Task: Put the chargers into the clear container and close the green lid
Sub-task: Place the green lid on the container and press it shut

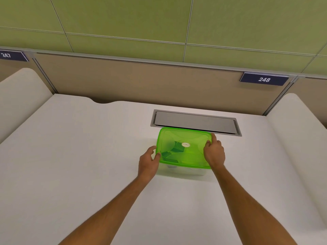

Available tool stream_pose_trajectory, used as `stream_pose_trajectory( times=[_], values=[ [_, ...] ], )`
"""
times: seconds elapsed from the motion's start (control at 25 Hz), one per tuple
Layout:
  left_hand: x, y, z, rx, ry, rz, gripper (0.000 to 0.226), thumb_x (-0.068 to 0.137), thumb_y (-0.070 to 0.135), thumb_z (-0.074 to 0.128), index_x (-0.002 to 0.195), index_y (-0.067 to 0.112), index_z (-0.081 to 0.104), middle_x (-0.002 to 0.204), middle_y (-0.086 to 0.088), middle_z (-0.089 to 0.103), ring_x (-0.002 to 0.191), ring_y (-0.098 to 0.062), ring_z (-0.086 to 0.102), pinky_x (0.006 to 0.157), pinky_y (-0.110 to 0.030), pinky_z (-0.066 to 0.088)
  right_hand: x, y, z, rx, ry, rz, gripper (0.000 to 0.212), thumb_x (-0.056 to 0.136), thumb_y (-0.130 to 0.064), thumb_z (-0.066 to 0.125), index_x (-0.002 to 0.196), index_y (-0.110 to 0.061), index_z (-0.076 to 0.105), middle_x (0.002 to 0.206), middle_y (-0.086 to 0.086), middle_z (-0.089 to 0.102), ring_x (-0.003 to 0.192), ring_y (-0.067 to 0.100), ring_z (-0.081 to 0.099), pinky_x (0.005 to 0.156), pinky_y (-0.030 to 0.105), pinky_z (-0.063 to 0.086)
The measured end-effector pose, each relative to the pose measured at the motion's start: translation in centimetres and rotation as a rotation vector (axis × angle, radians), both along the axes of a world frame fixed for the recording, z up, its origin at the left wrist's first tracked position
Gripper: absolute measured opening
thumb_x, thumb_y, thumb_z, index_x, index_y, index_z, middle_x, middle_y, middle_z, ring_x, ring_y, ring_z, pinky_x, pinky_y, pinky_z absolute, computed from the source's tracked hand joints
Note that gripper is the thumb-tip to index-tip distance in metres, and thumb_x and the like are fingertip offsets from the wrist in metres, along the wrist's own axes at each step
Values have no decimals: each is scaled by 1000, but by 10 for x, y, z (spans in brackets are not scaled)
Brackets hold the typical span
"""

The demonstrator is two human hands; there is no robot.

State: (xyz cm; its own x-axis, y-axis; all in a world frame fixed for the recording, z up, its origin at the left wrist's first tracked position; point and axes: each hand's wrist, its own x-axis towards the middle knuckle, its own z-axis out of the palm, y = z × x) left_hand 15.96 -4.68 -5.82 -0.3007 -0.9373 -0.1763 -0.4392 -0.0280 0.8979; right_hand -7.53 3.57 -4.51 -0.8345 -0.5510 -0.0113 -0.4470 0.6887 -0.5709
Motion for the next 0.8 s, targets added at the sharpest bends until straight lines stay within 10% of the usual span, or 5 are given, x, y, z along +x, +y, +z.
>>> stream_pose_trajectory(
  times=[0.48, 0.8],
  values=[
    [-58, -70, 18, 150, 1, -65, 42, 98, 34, 47, 137, 19, 48, 140, -10, 51, 125, -27, 48, 98, -28, 36, 5, -2, -4, 84, 82, -19, 47, 101, -32, 29, 148, -25, 28, 126, 16, 52, 113, 39, 49, 82, 45, 47],
    [-82, -88, 16, 123, -41, -35, 32, 101, 32, 40, 83, 11, 58, 77, -7, 56, 76, -24, 49, 65, -30, 34, 7, -3, -6, 86, 99, -32, 47, 101, -31, 29, 147, -24, 27, 124, 14, 53, 111, 36, 50, 78, 44, 48]
  ],
)
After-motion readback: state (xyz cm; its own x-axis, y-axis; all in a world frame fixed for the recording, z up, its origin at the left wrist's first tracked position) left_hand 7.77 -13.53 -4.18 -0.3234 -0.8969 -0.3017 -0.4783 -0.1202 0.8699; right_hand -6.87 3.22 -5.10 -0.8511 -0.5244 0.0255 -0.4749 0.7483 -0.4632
